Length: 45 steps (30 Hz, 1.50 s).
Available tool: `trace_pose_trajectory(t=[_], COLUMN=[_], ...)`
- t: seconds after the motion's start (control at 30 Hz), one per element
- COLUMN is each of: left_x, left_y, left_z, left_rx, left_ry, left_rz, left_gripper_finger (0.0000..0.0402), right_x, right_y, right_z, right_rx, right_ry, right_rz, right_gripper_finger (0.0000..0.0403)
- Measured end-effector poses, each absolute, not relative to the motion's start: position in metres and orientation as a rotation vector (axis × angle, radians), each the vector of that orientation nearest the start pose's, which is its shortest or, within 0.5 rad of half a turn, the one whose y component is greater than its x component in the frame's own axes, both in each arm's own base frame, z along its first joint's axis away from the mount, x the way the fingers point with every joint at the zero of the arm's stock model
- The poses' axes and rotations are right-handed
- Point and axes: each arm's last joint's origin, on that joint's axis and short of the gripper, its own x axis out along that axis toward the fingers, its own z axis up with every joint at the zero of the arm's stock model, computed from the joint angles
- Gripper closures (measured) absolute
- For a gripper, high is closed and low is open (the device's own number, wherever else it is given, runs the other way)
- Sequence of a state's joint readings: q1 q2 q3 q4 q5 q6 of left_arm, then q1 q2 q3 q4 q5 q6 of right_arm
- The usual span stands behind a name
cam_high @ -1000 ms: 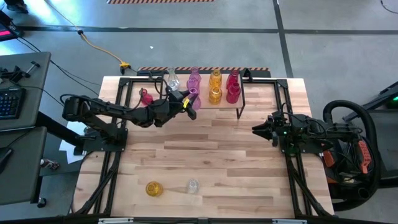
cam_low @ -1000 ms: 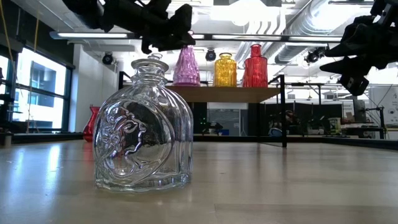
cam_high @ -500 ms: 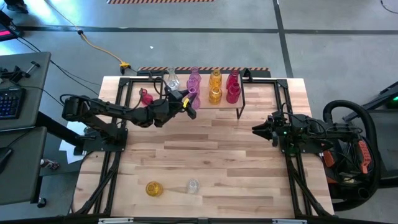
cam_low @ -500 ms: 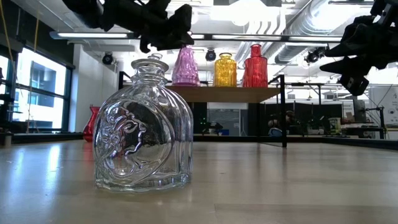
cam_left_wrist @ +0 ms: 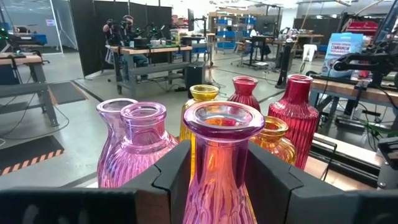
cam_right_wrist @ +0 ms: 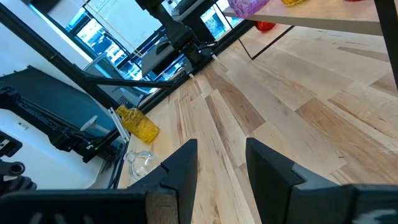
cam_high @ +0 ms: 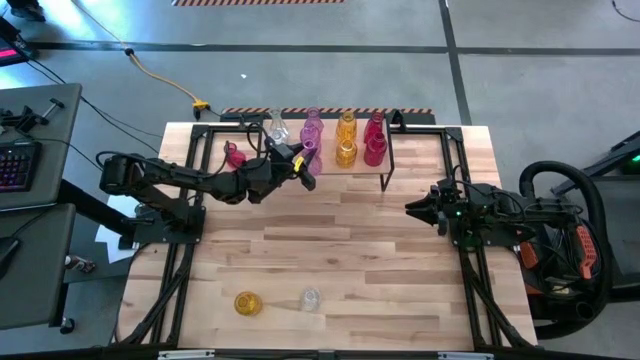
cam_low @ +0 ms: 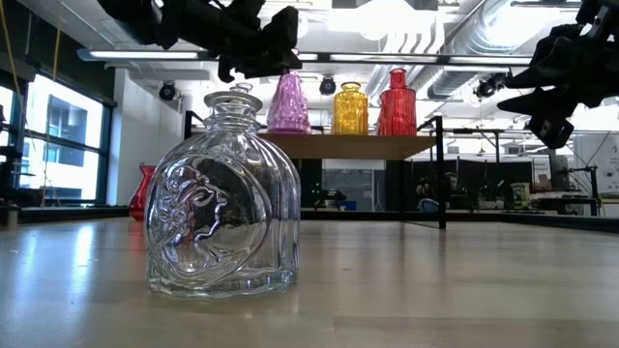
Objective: Sort vases onto shelf
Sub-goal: Put the purple vase on the shelf aligned with the other purple vase
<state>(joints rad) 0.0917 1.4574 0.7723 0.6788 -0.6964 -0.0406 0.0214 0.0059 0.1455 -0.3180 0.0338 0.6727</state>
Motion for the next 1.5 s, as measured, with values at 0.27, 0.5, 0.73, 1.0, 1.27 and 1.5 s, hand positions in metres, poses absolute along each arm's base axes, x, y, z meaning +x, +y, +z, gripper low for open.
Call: trace_pose_trajectory(t=[0.27,0.5,0.73,1.0,1.27,1.5], left_x=[0.3043,0.3041,0.3049,0.3049,0.305,0.3053], left_y=[0.0493,0.0505,0.0518,0.0546,0.0546,0.0543], left_z=[0.2567,0.2567,0.2544,0.2534,0.2541,0.2548], left_rx=[-0.037,-0.029,-0.033,-0.038,-0.042,-0.062], left_ry=[-0.01,-0.006,0.003,0.005,-0.004,-0.019], left_rz=[0.795,0.798,0.803,0.809,0.806,0.793], left_gripper_finger=[0.0264,0.0261,0.0261,0.0261,0.0261,0.0261], right_x=[0.0854,0.0854,0.0854,0.0854,0.0854,0.0854], right_y=[0.0009,0.0008,0.0008,0.0009,0.0008,0.0008], right_z=[0.1814,0.1814,0.1814,0.1814,0.1813,0.1814], right_rx=[0.666,0.666,0.666,0.666,0.666,0.666], right_ry=[0.168,0.167,0.168,0.168,0.168,0.168], right_rz=[-0.072,-0.072,-0.072,-0.072,-0.072,-0.072], right_gripper_finger=[0.0285,0.0285,0.0285,0.0285,0.0285,0.0285])
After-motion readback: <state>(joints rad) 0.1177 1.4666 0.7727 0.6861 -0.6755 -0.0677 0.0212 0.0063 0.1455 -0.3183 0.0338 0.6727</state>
